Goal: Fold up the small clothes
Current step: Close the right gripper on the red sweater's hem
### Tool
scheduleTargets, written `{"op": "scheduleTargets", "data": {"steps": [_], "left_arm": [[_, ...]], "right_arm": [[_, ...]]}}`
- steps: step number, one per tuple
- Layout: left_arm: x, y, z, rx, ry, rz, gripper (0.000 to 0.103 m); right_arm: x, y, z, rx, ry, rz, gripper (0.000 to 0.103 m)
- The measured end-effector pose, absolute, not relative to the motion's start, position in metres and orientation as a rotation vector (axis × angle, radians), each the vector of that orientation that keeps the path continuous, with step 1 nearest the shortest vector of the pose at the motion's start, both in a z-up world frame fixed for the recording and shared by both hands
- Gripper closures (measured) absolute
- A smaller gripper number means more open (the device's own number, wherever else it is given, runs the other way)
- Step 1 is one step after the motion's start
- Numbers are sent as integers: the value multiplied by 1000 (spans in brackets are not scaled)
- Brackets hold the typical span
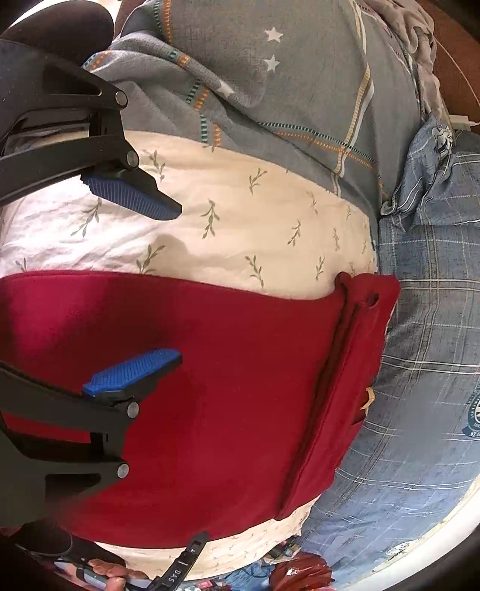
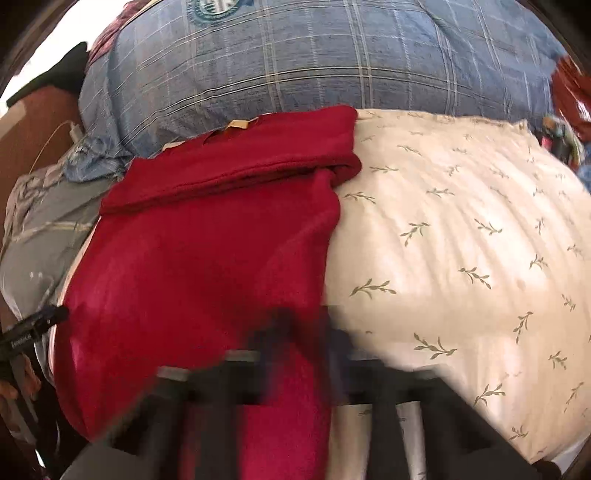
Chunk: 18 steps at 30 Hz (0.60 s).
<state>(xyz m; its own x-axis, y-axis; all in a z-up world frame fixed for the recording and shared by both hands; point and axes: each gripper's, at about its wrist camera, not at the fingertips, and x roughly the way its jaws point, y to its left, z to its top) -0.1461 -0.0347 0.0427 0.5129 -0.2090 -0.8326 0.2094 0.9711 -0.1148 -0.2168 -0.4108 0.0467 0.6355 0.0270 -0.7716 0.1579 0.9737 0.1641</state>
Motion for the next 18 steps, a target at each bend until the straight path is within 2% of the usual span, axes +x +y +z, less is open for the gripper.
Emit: {"op": "scheduleTargets", "data": {"steps": [5, 13, 16, 18], "left_arm": [[-149, -39, 43, 9, 1009, -257, 31], [-158, -28, 41, -17, 1045, -282, 31], [-164, -17, 38, -55, 1078, -308, 31], [-169, -10, 36, -92, 1103, -329, 31]], "right_arm": [[-227, -414, 57, 195, 827, -105, 97], [-236, -426, 56, 247, 865, -84, 96], [-253, -433, 53, 357, 895, -15, 80], [-264, -436, 47, 423, 928, 49, 55]]}}
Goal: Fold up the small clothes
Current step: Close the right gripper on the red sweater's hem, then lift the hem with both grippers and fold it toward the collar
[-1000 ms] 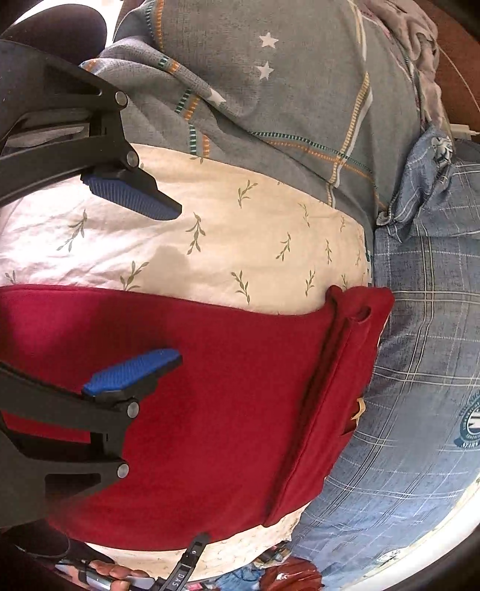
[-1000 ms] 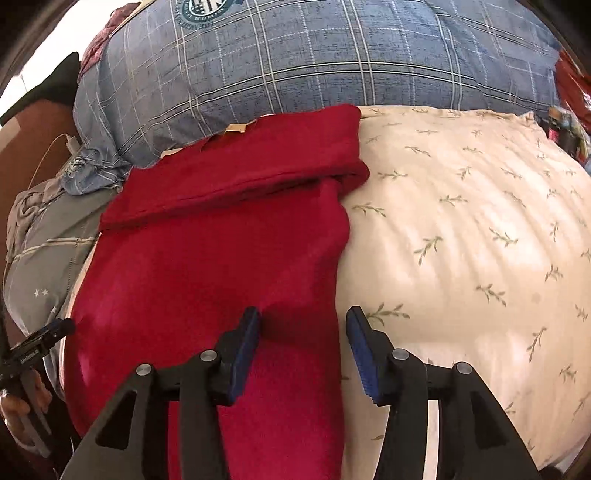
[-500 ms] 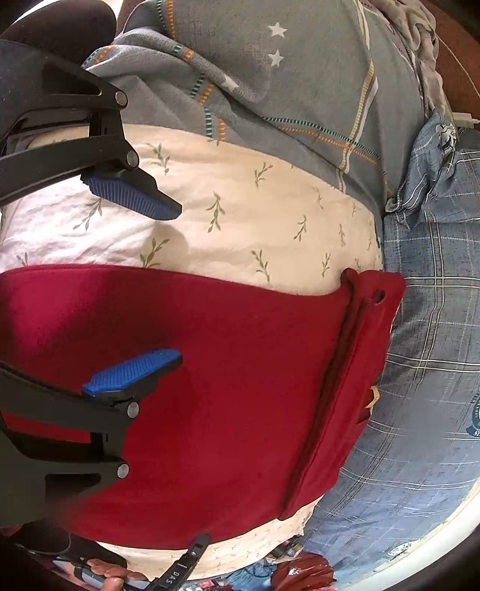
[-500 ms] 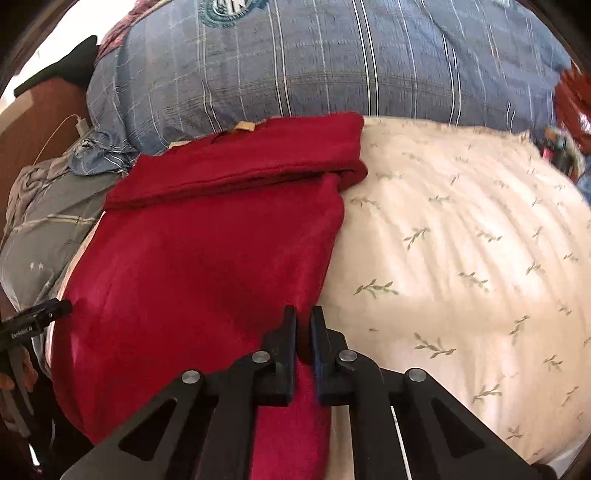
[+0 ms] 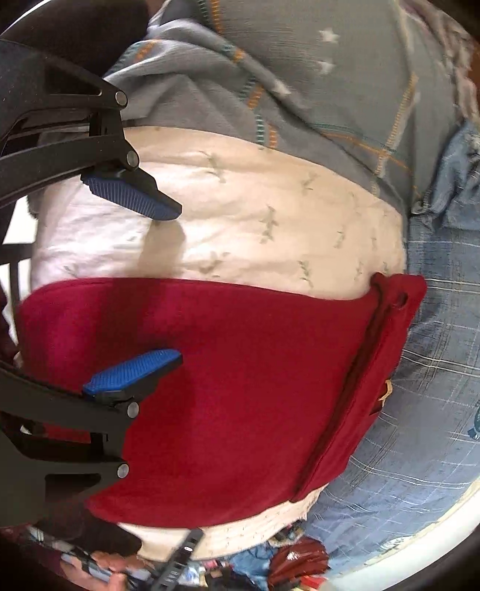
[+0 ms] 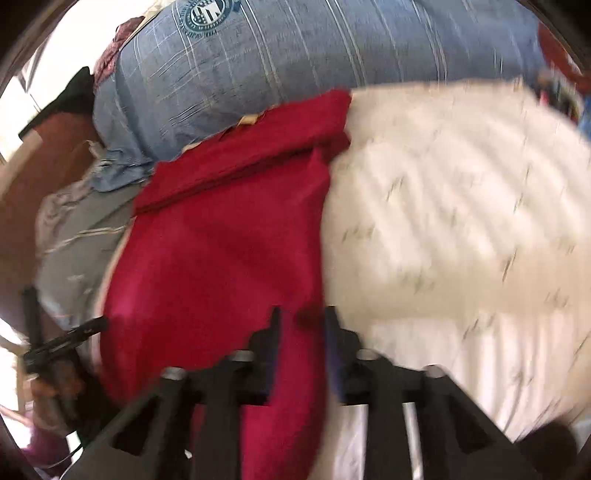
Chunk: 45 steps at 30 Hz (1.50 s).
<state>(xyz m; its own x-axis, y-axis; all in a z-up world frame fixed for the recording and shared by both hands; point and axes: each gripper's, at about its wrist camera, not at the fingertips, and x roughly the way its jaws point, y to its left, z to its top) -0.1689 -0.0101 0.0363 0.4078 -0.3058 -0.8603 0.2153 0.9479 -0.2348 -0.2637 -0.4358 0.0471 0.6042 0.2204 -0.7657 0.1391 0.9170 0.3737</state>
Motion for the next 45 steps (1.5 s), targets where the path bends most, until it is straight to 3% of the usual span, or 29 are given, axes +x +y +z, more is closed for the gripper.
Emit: {"op": "scheduleTargets", "data": {"steps": [2, 10, 24, 29, 30, 32, 34, 45], "left_arm": [[-174, -6, 36, -118, 1116, -347, 31], [-203, -17, 32, -48, 1135, -391, 31], [-216, -5, 27, -82, 1160, -379, 28], [-218, -6, 27, -82, 1169, -391, 29], [-218, -6, 27, -81, 1170, -397, 30], [-219, -8, 28, -79, 1173, -404, 41], [-220, -11, 28, -85, 1183, -428, 51], [-222, -10, 24, -96, 1170, -416, 51]], "right_arm": [[-276, -432, 41, 431, 959, 87, 48], [-312, -398, 21, 387, 1067, 268, 49], [-323, -397, 14, 442, 1001, 317, 40], [-320, -391, 16, 408, 1010, 320, 44], [-319, -388, 18, 387, 1014, 325, 55], [-317, -383, 20, 350, 1012, 337, 62], [-316, -379, 21, 347, 1009, 341, 62], [-311, -373, 17, 390, 978, 335, 49]]}}
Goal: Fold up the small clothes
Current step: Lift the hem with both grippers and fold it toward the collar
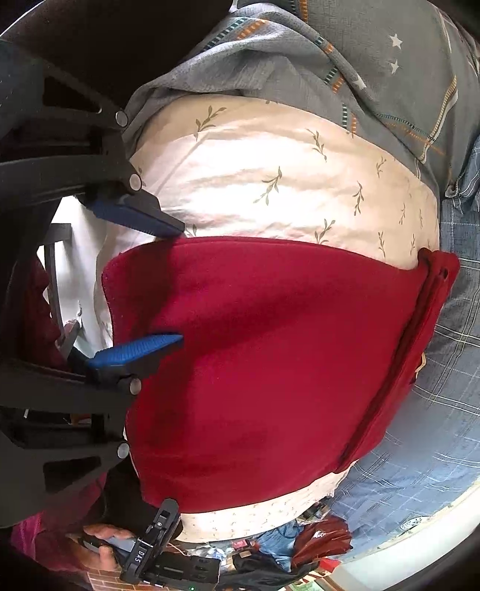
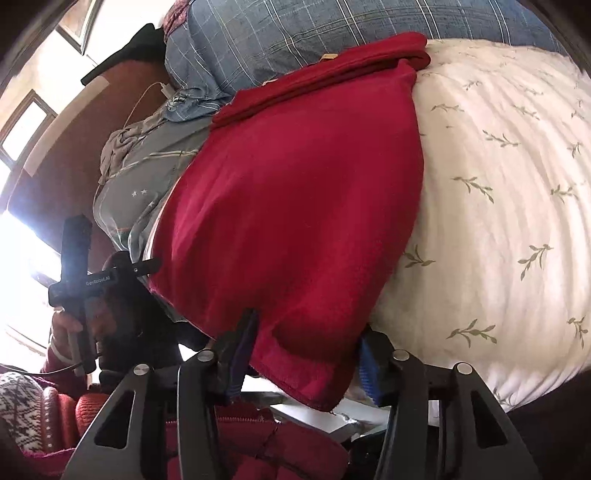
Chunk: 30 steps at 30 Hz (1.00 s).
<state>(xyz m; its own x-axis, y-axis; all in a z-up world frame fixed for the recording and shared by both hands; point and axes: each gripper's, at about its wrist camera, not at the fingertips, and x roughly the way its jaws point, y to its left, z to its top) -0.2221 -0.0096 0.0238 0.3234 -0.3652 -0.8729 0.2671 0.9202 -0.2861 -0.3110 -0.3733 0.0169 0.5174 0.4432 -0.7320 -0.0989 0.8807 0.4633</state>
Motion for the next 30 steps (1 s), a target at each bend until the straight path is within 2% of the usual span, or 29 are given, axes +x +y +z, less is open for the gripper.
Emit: {"op": "scheduleTargets", "data": {"steps": [4, 6, 7, 9, 10, 12, 13, 14, 16, 19, 23, 27, 28, 30], "left_arm": [[-223, -9, 24, -100, 1168, -414, 51], [-223, -10, 24, -95, 1166, -411, 51], [-223, -10, 24, -92, 1166, -411, 51], [-224, -11, 24, -88, 1164, -409, 51], [-224, -11, 24, -85, 1162, -409, 51], [-225, -13, 25, -77, 1158, -407, 60], [-225, -14, 25, -70, 1154, -404, 75], [-226, -14, 26, -71, 1150, -413, 85], [-228, -17, 29, -65, 1144, -430, 90], [-230, -21, 31, -29, 1134, -437, 90], [-225, -18, 27, -71, 1154, -434, 86], [-224, -20, 24, -90, 1155, -445, 75], [-224, -20, 24, -91, 1155, -446, 74], [-223, -20, 23, -92, 1154, -451, 75]], "right_arm": [[-310, -369, 18, 378, 975, 329, 50], [-310, -368, 18, 364, 979, 325, 56], [-310, -368, 18, 358, 981, 324, 59], [-309, -369, 18, 334, 991, 305, 78], [-309, -371, 17, 329, 1001, 291, 83], [-309, -377, 15, 332, 1010, 280, 88], [-309, -379, 16, 339, 1011, 286, 88], [-311, -378, 17, 335, 1009, 292, 89], [-312, -379, 19, 326, 1003, 314, 89], [-314, -381, 23, 341, 978, 354, 86], [-310, -377, 16, 374, 994, 378, 70], [-309, -374, 12, 395, 994, 387, 70], [-310, -372, 13, 387, 996, 388, 71], [-310, -371, 14, 376, 993, 380, 90]]}}
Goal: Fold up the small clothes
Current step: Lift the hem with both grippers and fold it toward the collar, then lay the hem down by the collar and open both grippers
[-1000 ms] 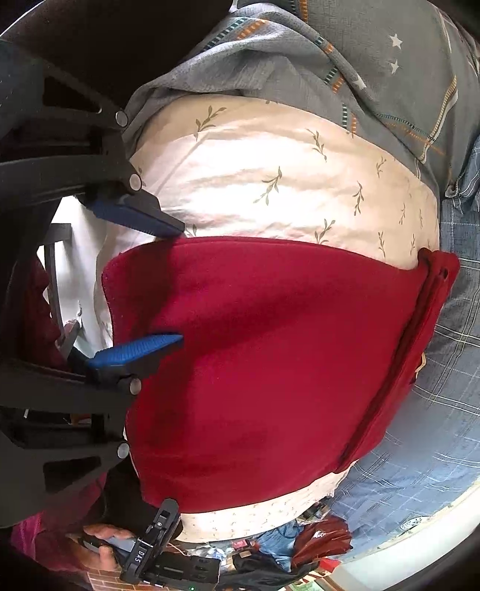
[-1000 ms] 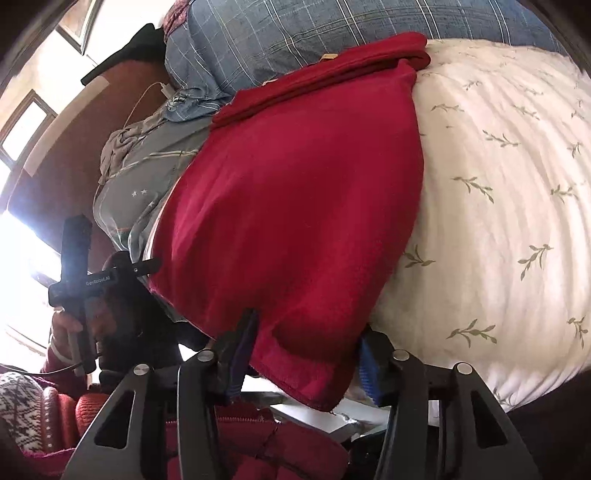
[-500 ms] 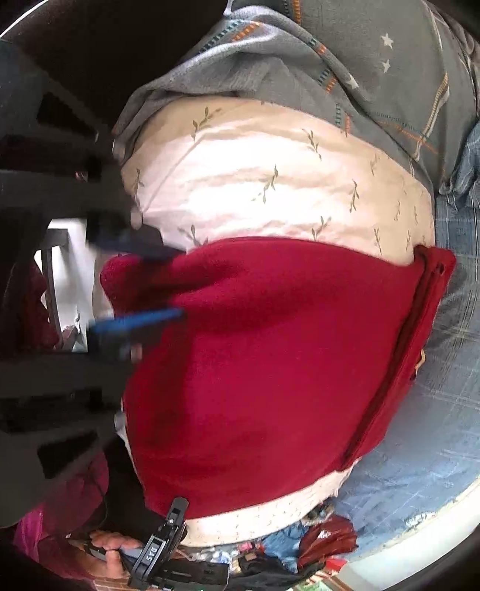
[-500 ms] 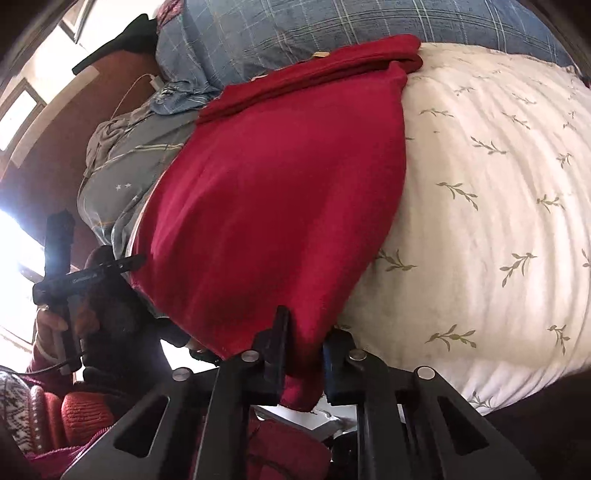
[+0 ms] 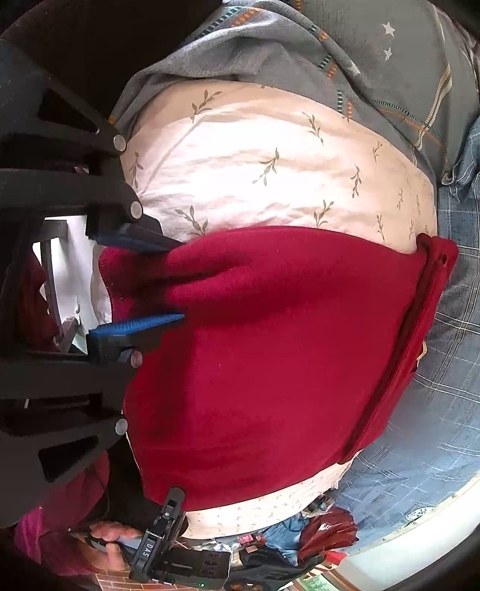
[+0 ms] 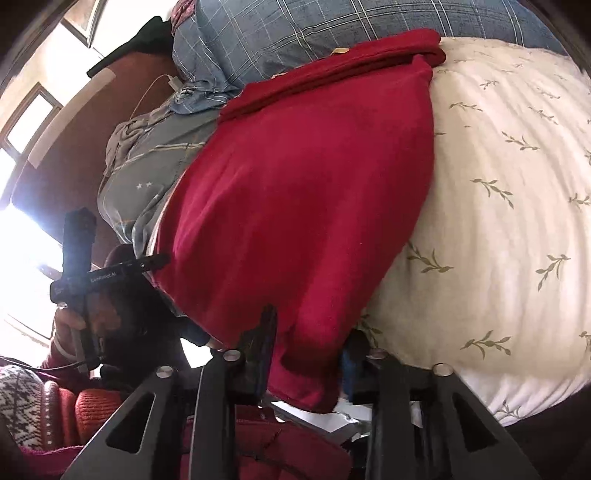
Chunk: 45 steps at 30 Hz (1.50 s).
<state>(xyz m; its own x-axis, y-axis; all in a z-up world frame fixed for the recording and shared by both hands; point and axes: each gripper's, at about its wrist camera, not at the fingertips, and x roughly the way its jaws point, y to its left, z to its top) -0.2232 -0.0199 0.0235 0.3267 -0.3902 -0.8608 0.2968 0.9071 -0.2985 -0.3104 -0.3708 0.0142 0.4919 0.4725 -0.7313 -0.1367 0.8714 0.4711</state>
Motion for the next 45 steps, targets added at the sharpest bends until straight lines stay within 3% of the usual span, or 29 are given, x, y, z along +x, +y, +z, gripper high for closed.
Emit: {"op": "scheduleTargets", "data": {"steps": [2, 4, 11, 19, 29, 36, 38, 40, 42, 43, 44, 45], "left_arm": [[-222, -16, 25, -114, 1148, -463, 90], [-221, -10, 28, -162, 1151, -492, 92], [-209, 9, 74, -287, 1021, -578, 92], [-154, -9, 120, -268, 851, -572, 93], [-47, -42, 132, -193, 796, -493, 94], [29, -75, 117, -139, 829, -429, 94], [49, -83, 111, -143, 849, -434, 94], [67, -87, 104, -174, 872, -435, 92], [82, -89, 99, -180, 874, -414, 89], [88, -89, 97, -175, 870, -404, 77], [93, -88, 97, -174, 876, -401, 57], [96, -83, 98, -192, 883, -398, 49]], "right_arm": [[-313, -371, 19, 382, 972, 380, 91], [-316, -372, 26, 403, 944, 391, 91], [-317, -378, 79, 470, 753, 443, 92], [-261, -389, 110, 510, 619, 394, 92], [-146, -425, 138, 503, 571, 309, 92], [-59, -448, 114, 550, 625, 221, 92], [-39, -458, 101, 582, 616, 182, 87], [-25, -467, 90, 616, 617, 162, 73], [-17, -477, 80, 653, 643, 125, 45], [-18, -482, 81, 669, 628, 92, 43], [-22, -487, 82, 687, 606, 82, 41], [-27, -493, 85, 705, 584, 76, 38]]}}
